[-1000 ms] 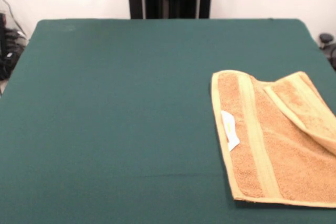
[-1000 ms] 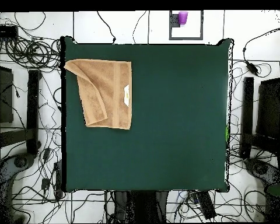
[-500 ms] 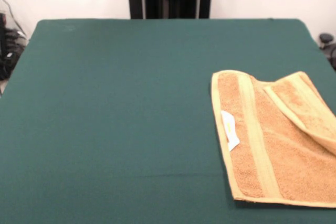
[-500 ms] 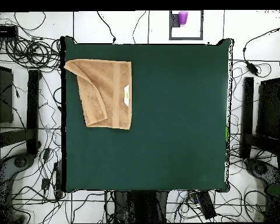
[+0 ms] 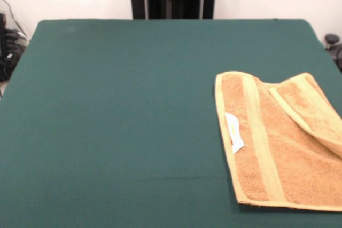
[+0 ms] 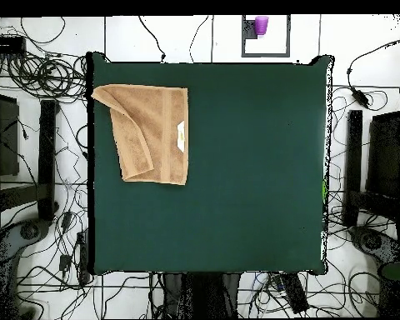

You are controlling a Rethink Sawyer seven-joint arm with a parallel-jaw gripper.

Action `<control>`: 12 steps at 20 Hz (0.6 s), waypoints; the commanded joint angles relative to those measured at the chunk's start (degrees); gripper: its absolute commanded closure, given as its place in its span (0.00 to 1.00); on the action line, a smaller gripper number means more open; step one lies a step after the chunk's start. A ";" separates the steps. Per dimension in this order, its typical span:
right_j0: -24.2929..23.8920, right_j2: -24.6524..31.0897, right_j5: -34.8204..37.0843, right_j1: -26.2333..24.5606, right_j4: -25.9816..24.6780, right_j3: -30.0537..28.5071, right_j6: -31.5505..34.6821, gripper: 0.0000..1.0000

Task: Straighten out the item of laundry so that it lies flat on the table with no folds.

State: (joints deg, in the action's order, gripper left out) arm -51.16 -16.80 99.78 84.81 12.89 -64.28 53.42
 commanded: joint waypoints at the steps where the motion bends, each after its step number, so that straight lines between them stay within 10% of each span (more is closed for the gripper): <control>1: -2.67 10.79 23.40 -13.56 -1.71 32.60 17.17 0.00; 7: -4.31 8.47 38.24 -23.65 0.66 55.58 14.95 0.00; 12: -5.49 -2.00 41.23 -27.33 10.07 60.55 11.70 0.00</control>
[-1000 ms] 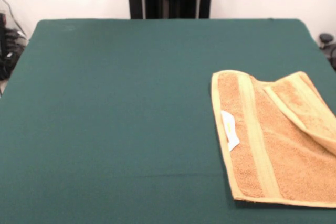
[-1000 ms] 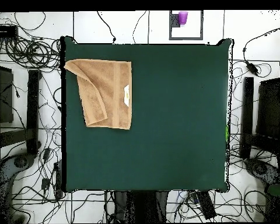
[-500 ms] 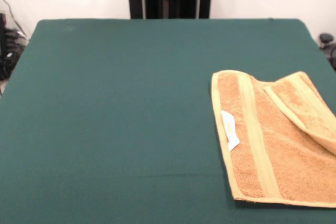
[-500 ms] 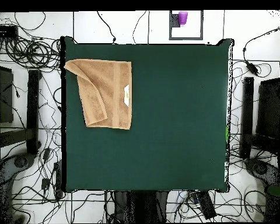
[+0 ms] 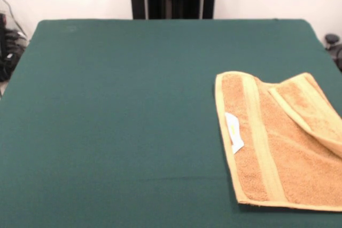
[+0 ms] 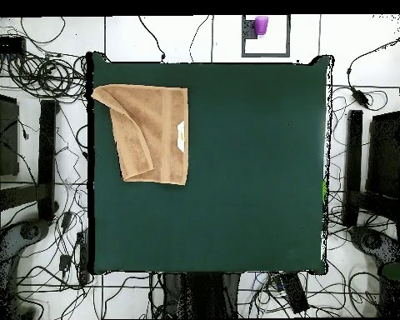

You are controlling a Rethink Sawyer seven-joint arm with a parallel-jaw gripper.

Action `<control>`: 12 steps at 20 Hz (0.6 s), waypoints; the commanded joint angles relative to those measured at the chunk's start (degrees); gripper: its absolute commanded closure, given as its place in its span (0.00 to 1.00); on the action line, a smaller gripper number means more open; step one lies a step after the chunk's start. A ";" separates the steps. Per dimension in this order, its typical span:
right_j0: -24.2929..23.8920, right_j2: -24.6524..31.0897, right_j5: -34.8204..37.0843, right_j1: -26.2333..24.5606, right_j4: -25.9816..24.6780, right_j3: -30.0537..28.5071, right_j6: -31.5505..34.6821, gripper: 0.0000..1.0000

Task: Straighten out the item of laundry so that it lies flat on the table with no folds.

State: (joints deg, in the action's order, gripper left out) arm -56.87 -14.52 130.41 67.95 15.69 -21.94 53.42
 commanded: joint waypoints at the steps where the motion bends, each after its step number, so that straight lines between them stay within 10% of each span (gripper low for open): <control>1: -0.05 -6.42 10.38 -10.99 9.36 18.47 11.34 0.00; 12: -9.46 -39.53 8.39 -17.29 41.65 21.09 -6.11 0.00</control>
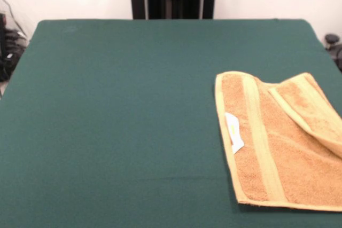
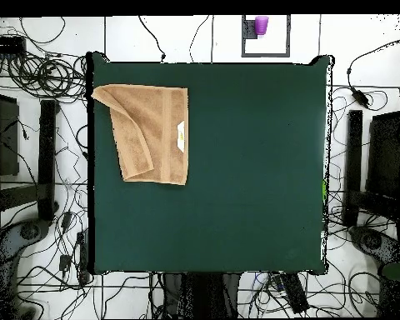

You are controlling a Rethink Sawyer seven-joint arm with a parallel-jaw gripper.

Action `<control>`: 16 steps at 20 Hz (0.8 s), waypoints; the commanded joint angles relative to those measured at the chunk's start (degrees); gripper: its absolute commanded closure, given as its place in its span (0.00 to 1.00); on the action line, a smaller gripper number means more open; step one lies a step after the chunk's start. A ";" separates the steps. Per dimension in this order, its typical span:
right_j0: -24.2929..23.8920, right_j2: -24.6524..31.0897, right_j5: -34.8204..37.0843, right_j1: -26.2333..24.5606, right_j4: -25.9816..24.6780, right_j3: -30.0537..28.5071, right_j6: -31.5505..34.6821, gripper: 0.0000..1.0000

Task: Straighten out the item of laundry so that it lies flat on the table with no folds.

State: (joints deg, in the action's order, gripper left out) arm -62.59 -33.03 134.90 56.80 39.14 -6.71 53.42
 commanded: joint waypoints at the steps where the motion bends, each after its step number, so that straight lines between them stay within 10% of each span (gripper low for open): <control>1: -5.47 -25.23 3.60 -6.61 22.35 6.04 -9.04 0.00; 7: -13.64 -45.04 2.62 -8.08 43.13 6.39 -20.81 0.00; 16: -20.83 -61.64 3.43 -8.23 61.49 6.94 -29.17 0.00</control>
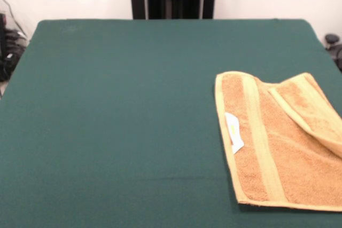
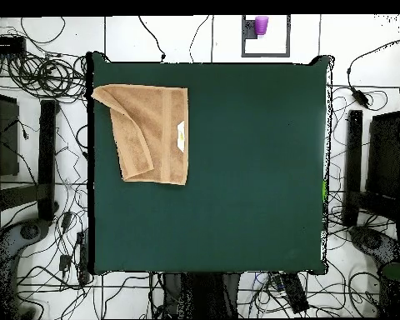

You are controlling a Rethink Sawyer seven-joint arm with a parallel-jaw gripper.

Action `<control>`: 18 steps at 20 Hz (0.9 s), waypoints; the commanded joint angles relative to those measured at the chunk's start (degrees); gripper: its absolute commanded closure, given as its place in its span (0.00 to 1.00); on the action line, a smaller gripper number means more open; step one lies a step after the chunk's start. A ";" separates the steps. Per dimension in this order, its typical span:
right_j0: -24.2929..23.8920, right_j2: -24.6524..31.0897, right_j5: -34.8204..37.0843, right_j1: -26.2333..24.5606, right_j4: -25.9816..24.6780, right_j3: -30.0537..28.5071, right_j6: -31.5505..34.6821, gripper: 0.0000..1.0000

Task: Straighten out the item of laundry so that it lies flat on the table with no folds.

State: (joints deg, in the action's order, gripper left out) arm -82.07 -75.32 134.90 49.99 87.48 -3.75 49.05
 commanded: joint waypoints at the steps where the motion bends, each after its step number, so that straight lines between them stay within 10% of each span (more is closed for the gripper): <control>1: -1.79 -20.42 3.43 -1.42 14.44 4.02 -25.27 0.00; 7: -3.28 -21.21 5.61 -1.00 15.78 4.42 -22.92 0.00; 18: 2.05 -1.95 7.84 2.51 -4.38 2.41 -8.33 0.00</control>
State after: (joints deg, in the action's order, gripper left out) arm -85.57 -84.98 136.30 47.94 91.70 -3.72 40.60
